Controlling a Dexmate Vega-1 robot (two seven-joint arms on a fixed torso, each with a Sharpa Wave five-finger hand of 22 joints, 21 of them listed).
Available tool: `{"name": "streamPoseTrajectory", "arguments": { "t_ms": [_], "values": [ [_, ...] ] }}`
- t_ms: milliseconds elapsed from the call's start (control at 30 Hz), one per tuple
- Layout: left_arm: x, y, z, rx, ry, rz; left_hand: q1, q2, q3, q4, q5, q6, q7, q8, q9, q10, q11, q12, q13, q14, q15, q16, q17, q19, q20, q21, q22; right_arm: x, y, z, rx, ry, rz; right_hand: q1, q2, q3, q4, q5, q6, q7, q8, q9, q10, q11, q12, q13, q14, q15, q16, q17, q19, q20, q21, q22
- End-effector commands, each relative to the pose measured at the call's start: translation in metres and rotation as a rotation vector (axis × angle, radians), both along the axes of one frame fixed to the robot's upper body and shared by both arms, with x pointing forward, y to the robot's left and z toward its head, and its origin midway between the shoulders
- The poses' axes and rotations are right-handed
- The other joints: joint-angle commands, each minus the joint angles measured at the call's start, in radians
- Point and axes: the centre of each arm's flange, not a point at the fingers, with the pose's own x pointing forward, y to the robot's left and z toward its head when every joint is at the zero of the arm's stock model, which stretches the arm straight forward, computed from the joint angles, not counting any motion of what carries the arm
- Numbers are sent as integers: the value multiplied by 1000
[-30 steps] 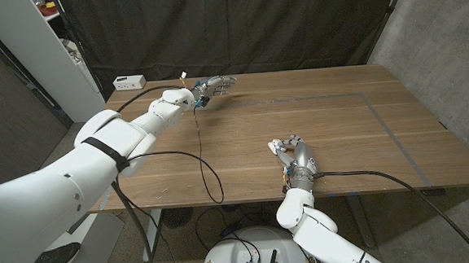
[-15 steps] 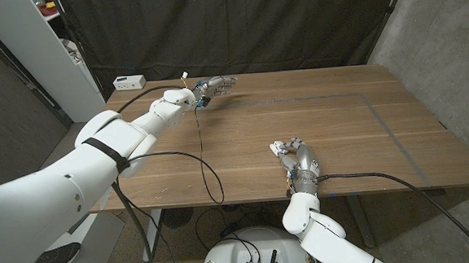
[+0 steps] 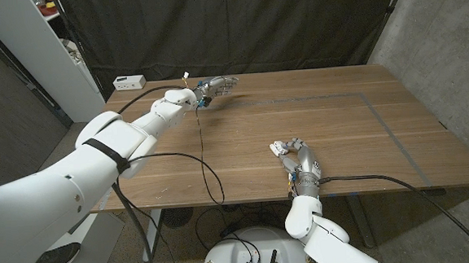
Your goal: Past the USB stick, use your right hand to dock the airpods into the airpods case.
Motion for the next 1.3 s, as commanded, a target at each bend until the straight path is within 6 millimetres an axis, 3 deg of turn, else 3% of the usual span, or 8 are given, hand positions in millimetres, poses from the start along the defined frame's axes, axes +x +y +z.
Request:
{"name": "streamPoseTrajectory", "arguments": {
  "t_ms": [33,100,167,600,967,1100,1233,1300],
  "values": [
    [0,-1,0,-3,-2,-2,3,3,0,0,3,-2,-1,4,2,-3,4,2,3,-6,-37,-1,3,2,8,8,3,-2,-2,8,-13,19,23,-37,-7,-1,16,-2,-68,0,-39,-12,-42,8,-13,6,-36,-149,-18,7,-17,16,-4,2],
    [0,0,1,-5,-4,-1,3,3,0,0,2,-2,-2,4,2,-2,3,2,3,-6,-37,-1,3,3,8,8,3,-1,-2,11,-32,47,36,-55,-12,-1,18,-2,-114,4,-70,-25,-91,18,-24,8,-81,-136,-38,10,-46,30,-9,2],
    [0,1,1,-6,-5,0,3,2,-1,1,2,-2,-3,4,2,-3,2,2,3,-7,-37,-1,3,3,8,8,3,0,-2,12,-47,56,42,-64,-15,-2,19,-1,-134,2,-84,-31,-110,17,-26,9,-94,-127,-43,11,-57,35,-9,2],
    [-4,9,3,5,-38,-36,2,2,-1,1,2,0,-1,5,2,-3,3,2,3,-7,-39,-1,3,3,7,8,3,8,4,1,-83,109,46,-96,-39,-12,21,3,-163,15,-111,-48,-153,31,-29,8,-131,-113,-55,14,-77,42,-9,1],
    [-7,15,5,14,-60,-57,3,2,-1,1,2,-1,0,4,2,-2,1,3,3,-6,-37,-1,3,3,8,8,3,14,13,-8,-67,93,25,-110,-42,-14,24,7,-146,1,-110,-55,-148,42,-22,5,-131,-113,-53,16,-77,43,-6,1],
    [-8,15,5,14,-61,-58,2,2,-2,1,2,0,-2,5,2,-3,2,3,3,-6,-37,-1,3,3,8,8,3,15,14,-10,-64,66,6,-95,-26,-5,15,12,-81,6,-92,-63,-113,32,-5,1,-99,-123,-38,17,-60,31,2,1],
    [-7,15,5,14,-58,-58,3,3,-1,1,2,0,-1,5,2,-3,3,2,3,-6,-38,-1,3,3,7,9,3,15,15,-13,-57,42,-14,-60,6,10,2,15,12,-14,-67,-73,-58,6,15,-5,-58,-141,-18,18,-30,14,10,0],
    [-7,15,4,15,-55,-56,2,2,-2,1,2,-1,-2,4,2,-3,3,2,3,-7,-38,-1,3,3,8,9,3,15,15,-14,-51,24,-30,-38,18,14,-6,13,66,-4,-52,-78,-23,-6,26,-7,-39,-152,-8,17,-16,6,12,0]
  ]
}}
